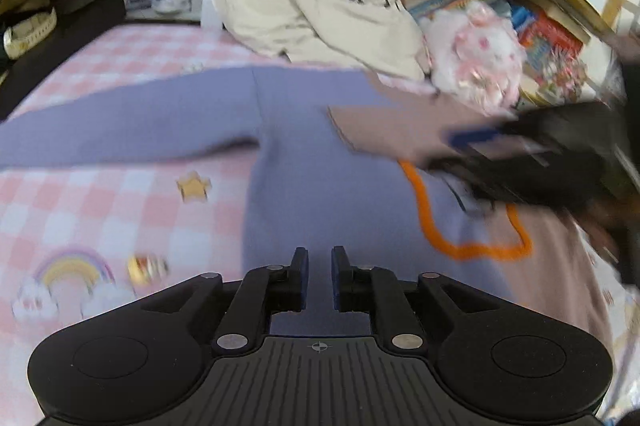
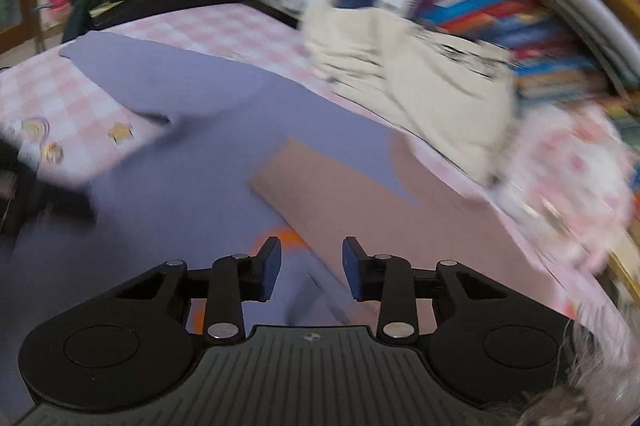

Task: Fold clothes
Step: 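Lay the sweater flat on the mat and open both grippers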

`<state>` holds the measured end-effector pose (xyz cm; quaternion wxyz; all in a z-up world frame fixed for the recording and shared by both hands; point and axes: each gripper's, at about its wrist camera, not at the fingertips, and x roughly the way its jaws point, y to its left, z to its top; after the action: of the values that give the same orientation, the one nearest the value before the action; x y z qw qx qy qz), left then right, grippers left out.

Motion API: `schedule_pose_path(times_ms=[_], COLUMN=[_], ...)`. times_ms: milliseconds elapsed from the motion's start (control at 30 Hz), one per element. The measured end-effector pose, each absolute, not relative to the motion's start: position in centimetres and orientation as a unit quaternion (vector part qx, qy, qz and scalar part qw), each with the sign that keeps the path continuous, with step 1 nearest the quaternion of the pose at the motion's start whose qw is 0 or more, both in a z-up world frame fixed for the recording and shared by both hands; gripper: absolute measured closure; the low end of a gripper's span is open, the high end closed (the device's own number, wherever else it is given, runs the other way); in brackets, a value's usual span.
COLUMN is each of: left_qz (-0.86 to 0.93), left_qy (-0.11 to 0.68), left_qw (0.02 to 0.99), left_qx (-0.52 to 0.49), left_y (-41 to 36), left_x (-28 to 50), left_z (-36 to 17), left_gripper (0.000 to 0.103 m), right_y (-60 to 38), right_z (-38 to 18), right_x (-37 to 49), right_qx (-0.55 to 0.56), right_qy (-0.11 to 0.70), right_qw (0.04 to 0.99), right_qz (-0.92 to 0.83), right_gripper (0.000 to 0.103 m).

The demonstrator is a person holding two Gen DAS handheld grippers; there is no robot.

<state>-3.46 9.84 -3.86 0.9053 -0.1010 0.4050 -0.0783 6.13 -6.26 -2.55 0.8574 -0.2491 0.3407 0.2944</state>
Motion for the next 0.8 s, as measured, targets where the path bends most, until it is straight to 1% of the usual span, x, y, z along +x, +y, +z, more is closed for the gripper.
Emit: schedule_pose_path(times_ms=[33,100,233,300,367,467,567,667,800], left_qz=[-0.079,-0.083,-0.087,-0.087,-0.085,-0.079,-0.073,-0.063,-0.047], left_qy=[0.410,0.415,0.415,0.415,0.416,0.410,0.386,0.366,0.370], left_qw=[0.903,0.902,0.904,0.903,0.902,0.905,0.914,0.922,0.922], left_qx=[-0.100,-0.087,-0.064,-0.067,-0.079,-0.089,-0.098,-0.108,-0.105], left_y=[9.7,9.2,8.9,9.0,9.1,9.6,10.3,11.3,12.2], left_x=[-3.9,-4.6,-5.5,-5.6,-5.5,-5.5,-5.6,-5.7,-5.1], left_z=[-4.1,-4.4,-4.4,-4.4,-4.4,-4.0,-3.0,-2.3,-2.3], left_gripper=[0.081,0.077,0.075,0.075,0.075,0.075,0.072,0.071,0.071], right_y=[-5.1,-3.0,-1.4,-2.1,-3.2,-7.8,-15.5,-24.0,-33.6], right_z=[-2.9,-3.5,-4.9,-4.6,-4.1,-1.4,1.6,3.0,3.0], right_x=[6.7,7.8,9.1,9.6,9.9,9.6,9.4,9.2,8.9], right_qx=[-0.251,-0.257,-0.252,-0.242,-0.234,-0.200,-0.159,-0.150,-0.136], right_qy=[0.344,0.350,0.363,0.359,0.350,0.309,0.286,0.293,0.327], right_qw=[0.853,0.843,0.840,0.849,0.861,0.899,0.933,0.943,0.931], right_qz=[0.303,0.317,0.315,0.302,0.286,0.236,0.152,0.041,-0.083], right_gripper=[0.072,0.072,0.072,0.096,0.097,0.097,0.097,0.097,0.097])
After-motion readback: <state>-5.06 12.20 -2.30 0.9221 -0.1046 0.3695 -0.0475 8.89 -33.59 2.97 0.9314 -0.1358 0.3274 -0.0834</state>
